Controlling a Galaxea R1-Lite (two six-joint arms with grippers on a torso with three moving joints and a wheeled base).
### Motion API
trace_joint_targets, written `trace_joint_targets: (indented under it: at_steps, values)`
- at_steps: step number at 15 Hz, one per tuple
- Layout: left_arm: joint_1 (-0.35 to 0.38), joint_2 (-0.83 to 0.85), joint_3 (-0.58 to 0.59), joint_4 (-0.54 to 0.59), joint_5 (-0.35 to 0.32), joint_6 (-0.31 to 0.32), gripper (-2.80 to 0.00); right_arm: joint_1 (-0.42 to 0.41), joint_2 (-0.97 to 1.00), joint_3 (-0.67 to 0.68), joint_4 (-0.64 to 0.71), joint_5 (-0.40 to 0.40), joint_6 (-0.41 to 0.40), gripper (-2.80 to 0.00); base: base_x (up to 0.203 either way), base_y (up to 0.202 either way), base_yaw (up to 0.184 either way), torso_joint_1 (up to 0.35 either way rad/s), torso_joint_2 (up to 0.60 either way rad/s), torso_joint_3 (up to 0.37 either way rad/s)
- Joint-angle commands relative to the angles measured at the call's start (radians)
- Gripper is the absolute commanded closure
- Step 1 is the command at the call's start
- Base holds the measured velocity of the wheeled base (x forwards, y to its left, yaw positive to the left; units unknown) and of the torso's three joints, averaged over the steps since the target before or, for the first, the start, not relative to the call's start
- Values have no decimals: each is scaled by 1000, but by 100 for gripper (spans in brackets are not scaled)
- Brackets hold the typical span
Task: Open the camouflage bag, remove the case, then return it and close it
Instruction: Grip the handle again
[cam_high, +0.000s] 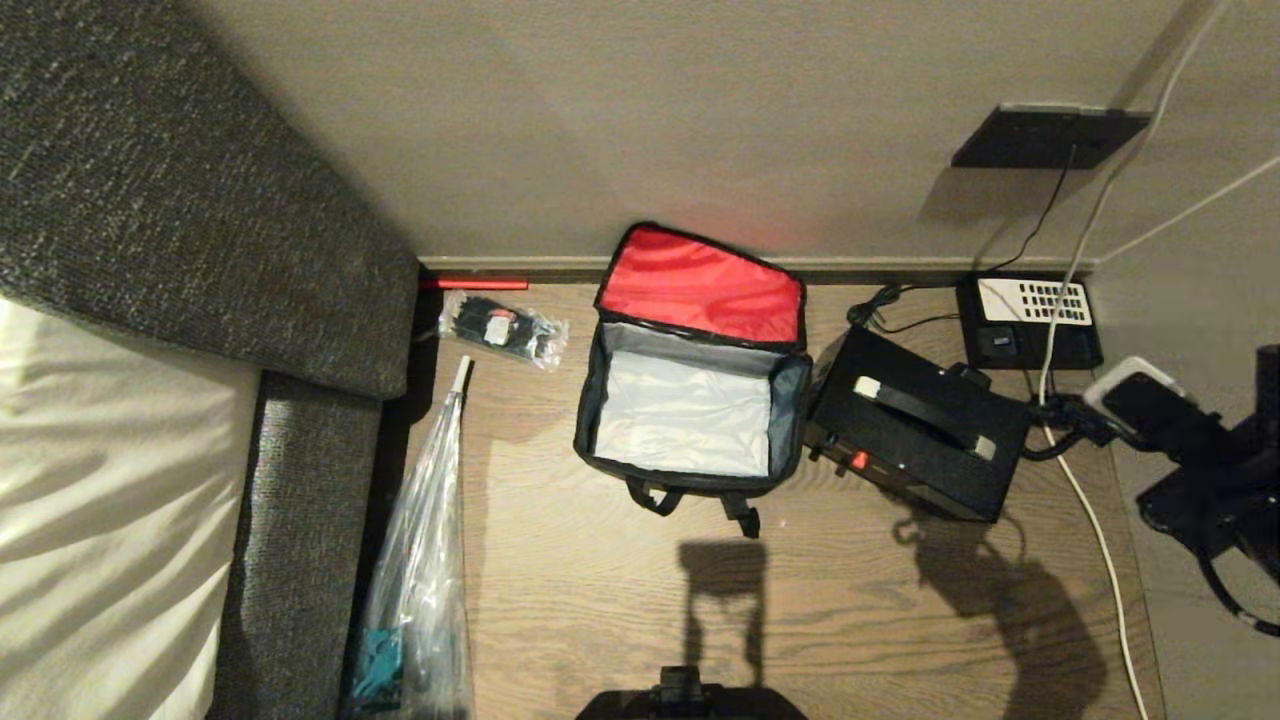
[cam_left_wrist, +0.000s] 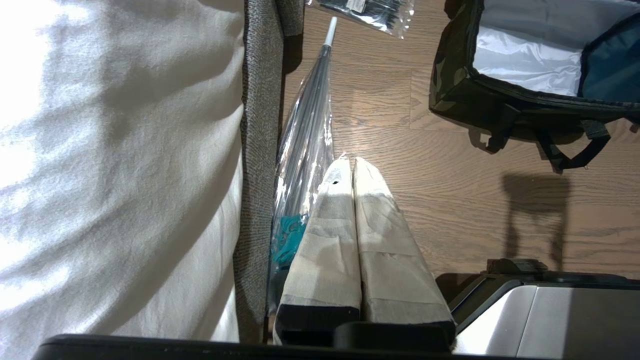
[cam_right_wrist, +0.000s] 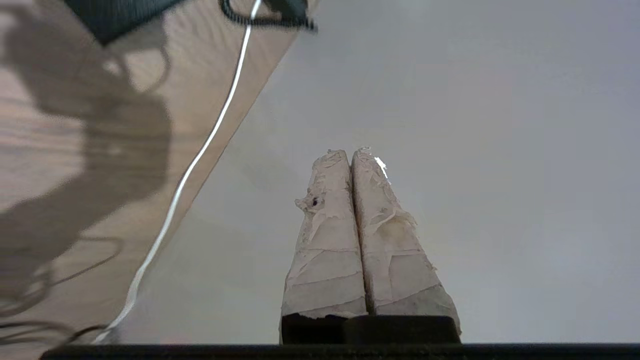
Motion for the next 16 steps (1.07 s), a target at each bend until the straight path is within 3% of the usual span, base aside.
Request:
trace_joint_targets:
  at_steps: [1, 5, 10, 16]
  values:
    - [0, 0, 0, 0, 0, -2, 0, 0, -207, 41, 83, -5, 48, 0, 0, 0, 0, 0, 0, 0]
    - [0, 0, 0, 0, 0, -2, 0, -1, -400, 109, 188, -5, 92, 0, 0, 0, 0, 0, 0, 0]
    - [0, 0, 0, 0, 0, -2, 0, -4, -542, 104, 413, -6, 151, 0, 0, 0, 0, 0, 0, 0]
    - [0, 0, 0, 0, 0, -2, 0, -6, -561, 109, 416, -6, 156, 0, 0, 0, 0, 0, 0, 0]
